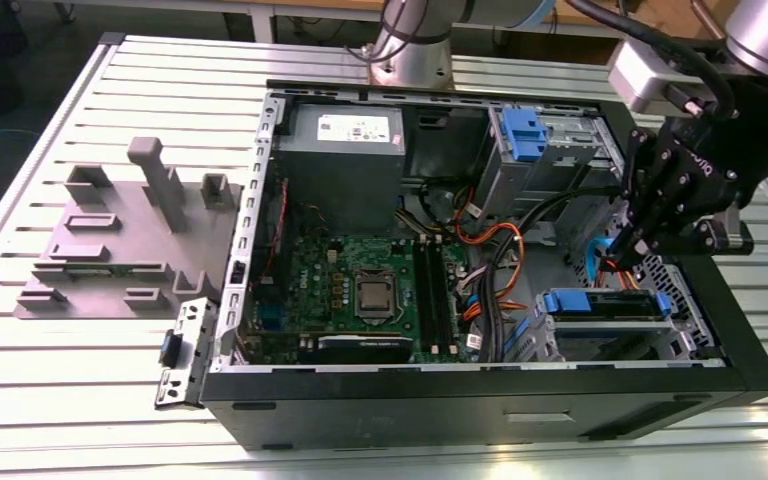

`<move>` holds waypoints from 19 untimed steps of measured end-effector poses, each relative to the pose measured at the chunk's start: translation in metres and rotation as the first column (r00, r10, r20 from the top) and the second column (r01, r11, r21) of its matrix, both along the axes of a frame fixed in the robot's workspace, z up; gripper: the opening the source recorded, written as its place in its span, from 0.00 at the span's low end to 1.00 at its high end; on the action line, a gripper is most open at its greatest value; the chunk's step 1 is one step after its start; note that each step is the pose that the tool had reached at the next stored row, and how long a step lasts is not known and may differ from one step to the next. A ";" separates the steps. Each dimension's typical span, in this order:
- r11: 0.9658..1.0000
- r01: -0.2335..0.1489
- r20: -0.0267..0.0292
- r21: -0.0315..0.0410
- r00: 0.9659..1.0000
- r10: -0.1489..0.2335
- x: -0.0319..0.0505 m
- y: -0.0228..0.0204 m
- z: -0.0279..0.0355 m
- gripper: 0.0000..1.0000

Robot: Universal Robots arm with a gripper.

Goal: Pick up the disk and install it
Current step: 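Insert the second disk wire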

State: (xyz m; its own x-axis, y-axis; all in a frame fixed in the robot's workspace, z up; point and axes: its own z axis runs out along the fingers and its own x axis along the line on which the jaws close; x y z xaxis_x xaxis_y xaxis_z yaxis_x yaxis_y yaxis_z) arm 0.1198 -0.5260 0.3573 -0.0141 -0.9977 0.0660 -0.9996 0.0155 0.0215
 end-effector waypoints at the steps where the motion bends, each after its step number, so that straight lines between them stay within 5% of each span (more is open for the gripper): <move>1: 1.000 0.000 0.000 0.011 1.000 0.000 -0.0001 -0.0006 -0.0001 0.16; 4: 0.999 0.000 0.000 0.040 1.000 0.000 -0.0002 -0.0023 -0.0003 0.16; 6: 0.999 0.000 0.000 0.049 1.000 0.000 -0.0002 -0.0039 -0.0004 0.16; 15: 0.998 0.000 0.000 0.055 1.000 0.000 -0.0003 -0.0168 -0.0062 0.16; 19: 0.998 0.000 -0.009 0.065 1.000 0.000 -0.0002 -0.0220 -0.0085 0.16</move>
